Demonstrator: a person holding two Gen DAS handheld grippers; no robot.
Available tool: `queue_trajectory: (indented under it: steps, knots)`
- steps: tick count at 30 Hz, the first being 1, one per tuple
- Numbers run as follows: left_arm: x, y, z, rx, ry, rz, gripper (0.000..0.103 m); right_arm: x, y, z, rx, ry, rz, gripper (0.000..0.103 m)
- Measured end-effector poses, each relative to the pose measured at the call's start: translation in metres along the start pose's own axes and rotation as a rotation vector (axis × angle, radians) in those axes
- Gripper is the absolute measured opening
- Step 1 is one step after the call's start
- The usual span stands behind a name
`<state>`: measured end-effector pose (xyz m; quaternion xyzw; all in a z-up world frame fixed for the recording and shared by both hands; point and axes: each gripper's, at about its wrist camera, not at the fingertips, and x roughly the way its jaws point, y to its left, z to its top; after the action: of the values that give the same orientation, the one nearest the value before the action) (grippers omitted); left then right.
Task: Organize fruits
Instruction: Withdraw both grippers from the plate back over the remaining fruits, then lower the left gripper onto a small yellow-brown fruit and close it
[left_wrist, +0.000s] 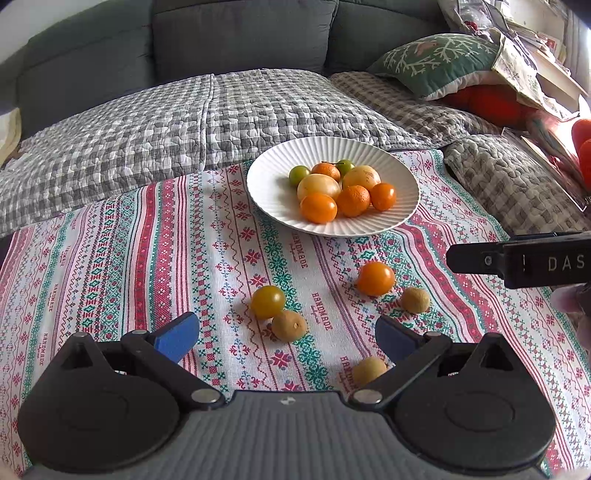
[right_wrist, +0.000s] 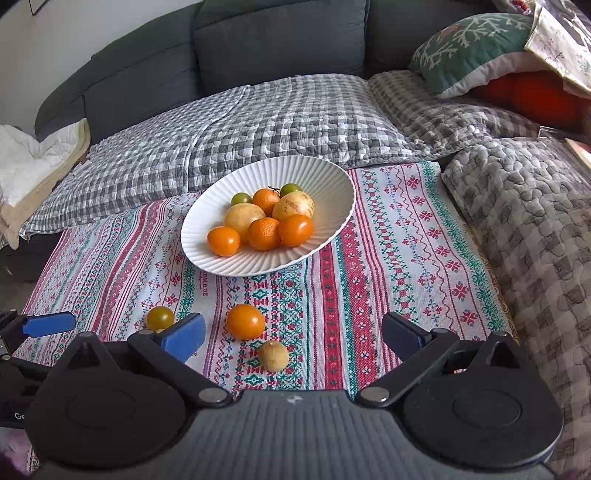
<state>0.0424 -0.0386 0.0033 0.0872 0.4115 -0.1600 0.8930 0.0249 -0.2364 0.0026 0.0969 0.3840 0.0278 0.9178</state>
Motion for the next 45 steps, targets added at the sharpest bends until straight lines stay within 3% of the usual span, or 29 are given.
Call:
queue_trajectory:
  steps: [18,29,38,45]
  knots:
    - [-0.002,-0.013,-0.041,0.055,0.053,-0.026,0.094,0.008,0.009,-0.039,-0.066,0.026,-0.032,0.102]
    - [0.009,-0.027,-0.053,0.076,0.112,-0.102,0.092,0.019,0.017,-0.049,-0.159,0.095,-0.108,0.102]
    - [0.012,-0.035,-0.051,0.039,0.102,-0.187,0.067,0.023,0.018,-0.050,-0.165,0.118,-0.122,0.102]
    - [0.016,-0.036,-0.049,0.019,0.101,-0.201,0.042,0.024,0.017,-0.050,-0.148,0.121,-0.123,0.102]
